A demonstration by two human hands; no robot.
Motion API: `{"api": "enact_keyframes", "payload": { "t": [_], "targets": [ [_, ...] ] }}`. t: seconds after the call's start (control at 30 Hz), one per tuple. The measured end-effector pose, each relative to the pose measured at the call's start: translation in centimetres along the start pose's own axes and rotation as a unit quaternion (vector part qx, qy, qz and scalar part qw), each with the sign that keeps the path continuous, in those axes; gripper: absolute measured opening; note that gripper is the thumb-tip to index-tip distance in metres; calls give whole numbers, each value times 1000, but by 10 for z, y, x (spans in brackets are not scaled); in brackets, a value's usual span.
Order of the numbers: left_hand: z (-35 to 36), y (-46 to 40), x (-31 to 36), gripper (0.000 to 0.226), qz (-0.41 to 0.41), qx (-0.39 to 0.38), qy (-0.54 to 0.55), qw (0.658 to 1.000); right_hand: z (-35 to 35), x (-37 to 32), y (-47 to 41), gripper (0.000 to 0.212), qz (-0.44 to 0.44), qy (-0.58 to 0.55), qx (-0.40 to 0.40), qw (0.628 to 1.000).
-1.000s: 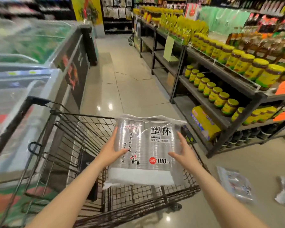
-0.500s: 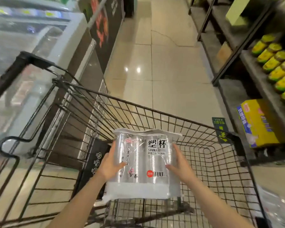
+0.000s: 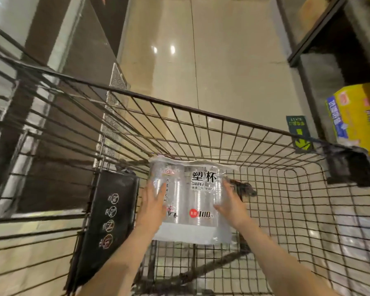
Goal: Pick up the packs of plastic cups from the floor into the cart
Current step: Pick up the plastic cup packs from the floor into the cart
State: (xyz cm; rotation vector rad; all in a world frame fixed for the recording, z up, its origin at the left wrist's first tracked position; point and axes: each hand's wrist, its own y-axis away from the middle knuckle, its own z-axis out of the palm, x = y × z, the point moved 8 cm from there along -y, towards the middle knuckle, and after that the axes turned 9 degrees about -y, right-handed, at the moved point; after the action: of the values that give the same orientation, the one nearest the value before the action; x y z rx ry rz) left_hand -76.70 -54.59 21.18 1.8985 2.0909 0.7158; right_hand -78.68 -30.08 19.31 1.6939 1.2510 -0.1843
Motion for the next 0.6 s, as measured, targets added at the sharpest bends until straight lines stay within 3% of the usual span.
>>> {"api": "enact_keyframes", "payload": {
  "t": [0.13, 0.23, 0.33, 0.6],
  "targets": [
    [-8, 2, 0, 70, 8, -7, -31, 999, -9, -2, 10, 98, 3, 55, -10, 998],
    [-39, 4, 15, 68, 34, 4, -62, 997, -32, -20, 32, 75, -26, 130, 0, 991],
    [-78, 17, 51, 65, 96, 21, -74, 992, -74, -48, 65, 62, -95, 195, 60, 974],
    [-172, 72, 208, 65, 289, 102, -155, 939, -210, -40, 182, 60, -92, 194, 230, 949]
  ]
}}
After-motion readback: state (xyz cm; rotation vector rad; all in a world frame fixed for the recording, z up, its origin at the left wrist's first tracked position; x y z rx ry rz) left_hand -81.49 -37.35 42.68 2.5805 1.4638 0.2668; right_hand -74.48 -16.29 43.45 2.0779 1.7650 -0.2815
